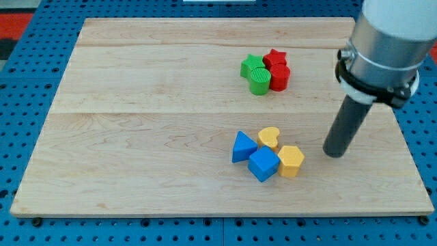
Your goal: Move yellow hexagon into the green circle and red circle
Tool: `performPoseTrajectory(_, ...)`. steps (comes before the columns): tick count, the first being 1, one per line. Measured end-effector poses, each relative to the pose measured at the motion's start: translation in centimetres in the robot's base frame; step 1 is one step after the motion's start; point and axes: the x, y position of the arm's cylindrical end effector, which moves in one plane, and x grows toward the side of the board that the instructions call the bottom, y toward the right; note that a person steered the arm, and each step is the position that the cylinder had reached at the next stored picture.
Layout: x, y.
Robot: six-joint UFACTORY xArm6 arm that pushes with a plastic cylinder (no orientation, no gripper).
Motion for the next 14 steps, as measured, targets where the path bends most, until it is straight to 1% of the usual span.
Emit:
performPoseTrajectory(1,2.4,-0.6)
performPoseTrajectory(2,3.6,-2.0)
performPoseTrajectory(3,1.9,-6.5)
performPoseTrajectory(5,-4.1,-15.4)
performPoseTrajectory(6,-6.3,-16.9)
performPoseTrajectory(11,-7.2,-16.9)
performPoseTrajectory(12,-8.3,-16.9)
performPoseTrajectory(14,-8.3,-16.7)
